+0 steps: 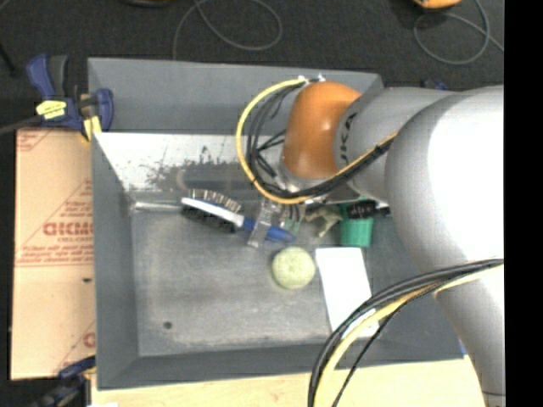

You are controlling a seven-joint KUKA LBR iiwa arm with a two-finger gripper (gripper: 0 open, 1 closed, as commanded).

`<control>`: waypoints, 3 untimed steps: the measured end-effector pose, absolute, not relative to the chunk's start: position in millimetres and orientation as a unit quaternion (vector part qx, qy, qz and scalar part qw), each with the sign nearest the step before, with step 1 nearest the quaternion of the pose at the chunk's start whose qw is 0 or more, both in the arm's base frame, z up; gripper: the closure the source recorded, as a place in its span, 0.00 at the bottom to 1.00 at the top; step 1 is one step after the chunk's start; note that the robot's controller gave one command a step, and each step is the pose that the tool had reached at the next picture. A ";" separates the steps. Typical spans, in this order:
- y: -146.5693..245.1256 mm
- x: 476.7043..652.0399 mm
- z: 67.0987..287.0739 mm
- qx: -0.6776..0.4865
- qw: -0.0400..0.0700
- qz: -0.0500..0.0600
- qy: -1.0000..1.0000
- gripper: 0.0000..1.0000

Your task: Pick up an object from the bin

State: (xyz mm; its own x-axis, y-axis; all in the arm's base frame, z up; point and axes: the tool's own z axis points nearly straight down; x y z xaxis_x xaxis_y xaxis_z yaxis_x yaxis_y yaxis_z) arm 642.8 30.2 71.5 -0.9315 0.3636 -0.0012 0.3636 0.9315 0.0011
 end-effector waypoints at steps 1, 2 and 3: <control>29.7 642.9 71.4 0.185 0.001 0.000 0.983 1.00; 29.0 641.5 74.7 0.185 0.000 0.000 0.983 1.00; 28.9 640.0 95.7 0.185 -0.003 -0.001 0.983 1.00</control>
Offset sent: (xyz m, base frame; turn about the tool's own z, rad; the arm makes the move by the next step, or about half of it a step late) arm 0.0001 0.0000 0.0881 0.0000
